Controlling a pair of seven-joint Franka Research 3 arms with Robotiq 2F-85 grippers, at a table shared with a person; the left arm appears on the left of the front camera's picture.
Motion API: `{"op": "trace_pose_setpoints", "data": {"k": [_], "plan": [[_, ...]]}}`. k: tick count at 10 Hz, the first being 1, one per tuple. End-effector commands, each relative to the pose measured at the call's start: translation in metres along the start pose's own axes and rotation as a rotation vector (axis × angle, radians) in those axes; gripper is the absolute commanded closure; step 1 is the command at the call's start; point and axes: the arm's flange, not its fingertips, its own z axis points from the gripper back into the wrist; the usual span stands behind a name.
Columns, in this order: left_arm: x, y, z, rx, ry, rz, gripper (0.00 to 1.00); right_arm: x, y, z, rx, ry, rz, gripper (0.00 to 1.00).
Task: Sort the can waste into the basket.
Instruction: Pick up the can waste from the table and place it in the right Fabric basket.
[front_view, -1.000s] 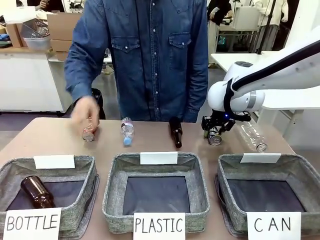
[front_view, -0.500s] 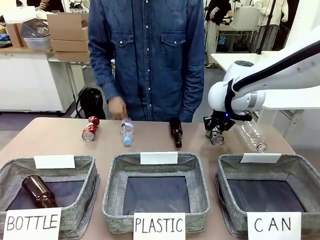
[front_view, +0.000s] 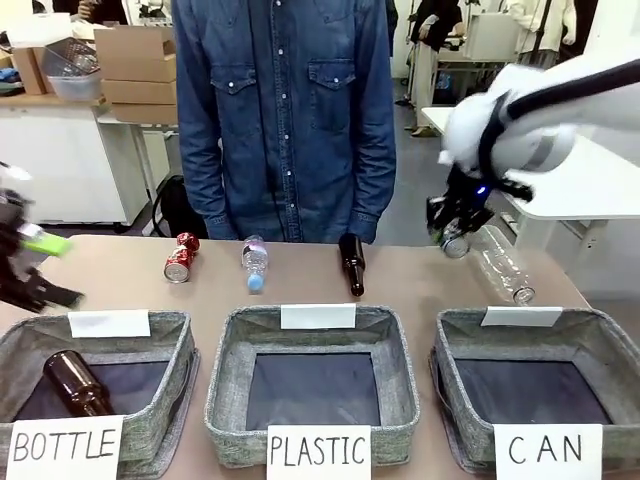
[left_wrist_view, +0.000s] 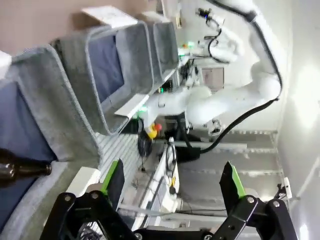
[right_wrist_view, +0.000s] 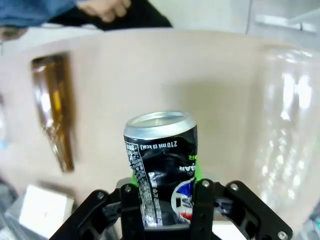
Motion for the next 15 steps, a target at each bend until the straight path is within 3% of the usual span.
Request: {"op": "trace_pose_setpoints", "data": {"k": [1,2,4,6,8,13,14,15], "plan": [[0.016,0.010,-0.026,0.036,0.050,-0.048,0.00,-0.050,-0.022,0.057,0.050,0.194,0.147,1.00],[0.000,0.000,0.000,0.000,0.000,0.000,0.00,-0.090,-0.030,0.079,0.100,0.299,0.273,1.00],[0.000,0.000,0.000,0.000,0.000,0.000,0.00,-0.178,-0.032,0.084,0.196,0.448,0.540,1.00],[0.000,0.000,0.000,0.000,0.000,0.000,0.00,-0.237,-0.037,0.069,0.226,0.404,0.684,1.00],[0.000,0.000,0.000,0.000,0.000,0.000,0.00,-0.252,-0.043,0.052,0.260,0.408,0.753,1.00],[0.000,0.000,0.000,0.000,0.000,0.000,0.00,-0.247,-0.044,0.051,0.260,0.399,0.766,1.00],[0.000,0.000,0.000,0.000,0.000,0.000,0.00,-0.246,-0.044,0.051,0.267,0.392,0.770,0.24],[0.000,0.000,0.000,0.000,0.000,0.000,0.00,-0.245,-0.044,0.052,0.260,0.389,0.779,0.00]]}}
